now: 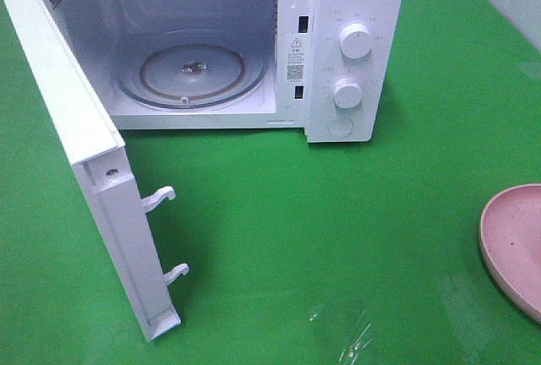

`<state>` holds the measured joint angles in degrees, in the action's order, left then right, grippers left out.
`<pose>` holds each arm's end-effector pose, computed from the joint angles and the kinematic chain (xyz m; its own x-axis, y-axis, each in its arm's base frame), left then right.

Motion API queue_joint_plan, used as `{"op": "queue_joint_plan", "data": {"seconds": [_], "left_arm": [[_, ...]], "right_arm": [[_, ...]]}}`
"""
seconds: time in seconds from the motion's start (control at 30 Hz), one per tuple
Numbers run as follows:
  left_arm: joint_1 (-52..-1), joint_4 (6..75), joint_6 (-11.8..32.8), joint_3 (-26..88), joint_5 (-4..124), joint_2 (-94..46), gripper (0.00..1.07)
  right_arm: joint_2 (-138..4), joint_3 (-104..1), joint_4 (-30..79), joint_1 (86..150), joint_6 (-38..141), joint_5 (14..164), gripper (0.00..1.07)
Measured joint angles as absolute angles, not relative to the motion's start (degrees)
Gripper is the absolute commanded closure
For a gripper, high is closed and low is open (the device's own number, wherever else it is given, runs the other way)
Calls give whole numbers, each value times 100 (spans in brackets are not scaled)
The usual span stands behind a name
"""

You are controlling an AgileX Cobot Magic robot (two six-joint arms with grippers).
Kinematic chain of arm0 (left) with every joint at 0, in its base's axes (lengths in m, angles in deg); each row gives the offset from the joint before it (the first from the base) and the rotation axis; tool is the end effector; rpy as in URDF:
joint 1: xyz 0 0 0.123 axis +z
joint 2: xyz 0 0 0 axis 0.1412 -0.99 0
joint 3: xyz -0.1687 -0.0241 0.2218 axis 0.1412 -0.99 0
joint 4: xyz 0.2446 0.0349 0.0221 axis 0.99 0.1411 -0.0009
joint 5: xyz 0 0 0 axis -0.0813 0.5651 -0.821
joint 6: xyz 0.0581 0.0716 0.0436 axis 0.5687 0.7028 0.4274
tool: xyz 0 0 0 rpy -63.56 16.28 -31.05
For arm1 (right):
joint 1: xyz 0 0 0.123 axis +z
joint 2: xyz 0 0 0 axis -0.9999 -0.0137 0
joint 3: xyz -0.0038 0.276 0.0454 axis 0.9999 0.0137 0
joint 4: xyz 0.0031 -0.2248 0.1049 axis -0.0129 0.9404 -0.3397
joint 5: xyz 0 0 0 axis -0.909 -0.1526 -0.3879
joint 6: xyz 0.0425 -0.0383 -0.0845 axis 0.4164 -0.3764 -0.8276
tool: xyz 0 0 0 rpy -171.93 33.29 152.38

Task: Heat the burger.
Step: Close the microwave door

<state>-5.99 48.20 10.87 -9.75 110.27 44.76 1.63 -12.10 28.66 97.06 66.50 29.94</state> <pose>0.0036 -0.0109 0.2749 -0.4461 -0.0016 -0.8950 0.0656 0.9973 -0.0345 0.0115 -0.0048 0.2777 -0.3772 0.0930 -0.9214 -0.0255 0.9935 0.1107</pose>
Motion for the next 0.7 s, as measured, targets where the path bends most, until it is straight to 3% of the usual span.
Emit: {"op": "queue_joint_plan", "data": {"seconds": [0.7], "left_arm": [[-599,4820,1087,-975,11027,4476,10]], "right_arm": [[163,-1210,2866,9706,6650,2994,31]]}}
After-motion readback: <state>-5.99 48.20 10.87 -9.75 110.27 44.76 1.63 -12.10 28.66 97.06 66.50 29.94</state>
